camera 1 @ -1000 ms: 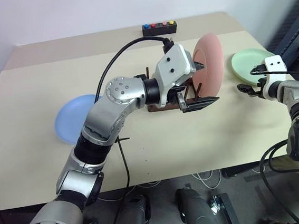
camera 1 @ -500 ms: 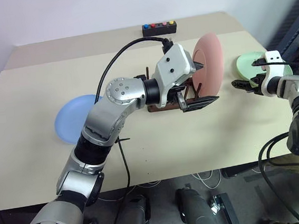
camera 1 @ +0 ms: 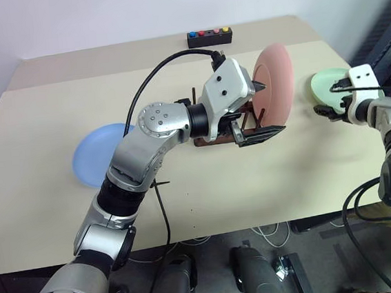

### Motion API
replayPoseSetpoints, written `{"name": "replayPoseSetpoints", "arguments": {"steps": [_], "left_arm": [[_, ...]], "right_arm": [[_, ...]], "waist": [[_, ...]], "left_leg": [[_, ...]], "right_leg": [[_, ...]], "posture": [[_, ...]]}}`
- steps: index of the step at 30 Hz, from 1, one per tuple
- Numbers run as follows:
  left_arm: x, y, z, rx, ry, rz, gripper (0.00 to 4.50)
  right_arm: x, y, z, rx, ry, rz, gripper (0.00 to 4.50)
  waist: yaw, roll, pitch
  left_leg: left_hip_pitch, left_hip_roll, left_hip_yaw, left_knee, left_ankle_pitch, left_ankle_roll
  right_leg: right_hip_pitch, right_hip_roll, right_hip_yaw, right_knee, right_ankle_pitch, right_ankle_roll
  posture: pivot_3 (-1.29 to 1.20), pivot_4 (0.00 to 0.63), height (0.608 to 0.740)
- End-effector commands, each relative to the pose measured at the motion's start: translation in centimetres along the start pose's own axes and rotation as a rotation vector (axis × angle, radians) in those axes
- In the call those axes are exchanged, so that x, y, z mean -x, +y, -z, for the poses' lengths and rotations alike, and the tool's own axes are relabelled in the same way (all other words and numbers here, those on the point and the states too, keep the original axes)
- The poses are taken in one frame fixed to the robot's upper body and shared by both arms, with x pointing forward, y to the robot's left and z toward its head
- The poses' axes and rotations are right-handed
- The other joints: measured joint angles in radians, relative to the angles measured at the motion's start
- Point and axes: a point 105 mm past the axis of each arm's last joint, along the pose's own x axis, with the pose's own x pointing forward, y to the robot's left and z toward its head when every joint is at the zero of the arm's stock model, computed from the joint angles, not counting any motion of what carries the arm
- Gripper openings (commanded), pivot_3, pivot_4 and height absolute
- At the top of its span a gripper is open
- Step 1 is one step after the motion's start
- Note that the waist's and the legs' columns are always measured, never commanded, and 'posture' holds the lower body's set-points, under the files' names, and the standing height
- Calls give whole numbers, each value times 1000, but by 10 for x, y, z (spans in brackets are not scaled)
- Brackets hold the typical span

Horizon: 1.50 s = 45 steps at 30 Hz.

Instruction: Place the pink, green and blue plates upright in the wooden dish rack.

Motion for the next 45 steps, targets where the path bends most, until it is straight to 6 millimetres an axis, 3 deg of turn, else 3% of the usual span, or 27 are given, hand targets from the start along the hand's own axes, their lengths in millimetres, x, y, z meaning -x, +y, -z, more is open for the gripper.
{"name": "replayPoseSetpoints", "arguments": {"steps": [1, 14, 21, 28, 34, 37, 44, 45], "left_arm": [[5, 1, -16, -36, -51, -16, 4500], [4, 0, -16, -25, -56, -15, 4500], [4, -1, -15, -20, -58, -16, 4500], [4, -1, -15, -17, -56, -19, 4500], [5, -2, -15, -11, -54, -20, 4500], [5, -2, -15, -9, -54, -20, 4500], [5, -1, -14, -8, -52, -23, 4500], [5, -1, -14, -8, -52, -24, 4500]], "right_arm": [[6, -7, -1, -4, 9, 2, 4463], [15, 14, -27, -97, -17, -209, 4463], [17, 5, -43, -84, -98, -142, 4463], [16, -8, -23, 75, -39, -66, 4463], [15, -11, 0, 96, 56, -57, 4463], [15, -17, 6, 102, 73, -12, 3675], [15, -18, 6, 99, 69, 1, 259], [15, -18, 6, 100, 66, 3, 58]], "waist": [[-2, 0, 0], [-3, 0, 0], [-1, 0, 0], [-1, 0, 0], [-2, 0, 0], [-3, 0, 0], [-2, 0, 0], [-1, 0, 0]], "left_leg": [[0, 0, 0, 0, 0, 0], [0, 0, 0, 0, 0, 0], [0, 0, 0, 0, 0, 0], [0, 0, 0, 0, 0, 0], [0, 0, 0, 0, 0, 0], [0, 0, 0, 0, 0, 0], [0, 0, 0, 0, 0, -1], [0, 0, 0, 0, 0, 0]], "right_leg": [[0, 0, 0, 0, 0, 0], [0, 0, 0, 0, 0, 0], [0, 0, 0, 0, 0, 0], [0, 0, 0, 0, 0, 0], [0, 0, 0, 0, 0, 0], [0, 0, 0, 0, 0, 0], [0, 0, 0, 0, 0, 0], [0, 0, 0, 0, 0, 0]], "posture": [[0, 150, 740], [0, 150, 740], [0, 150, 740], [0, 150, 740], [0, 150, 740], [0, 150, 740], [0, 150, 740], [0, 150, 740]]}}
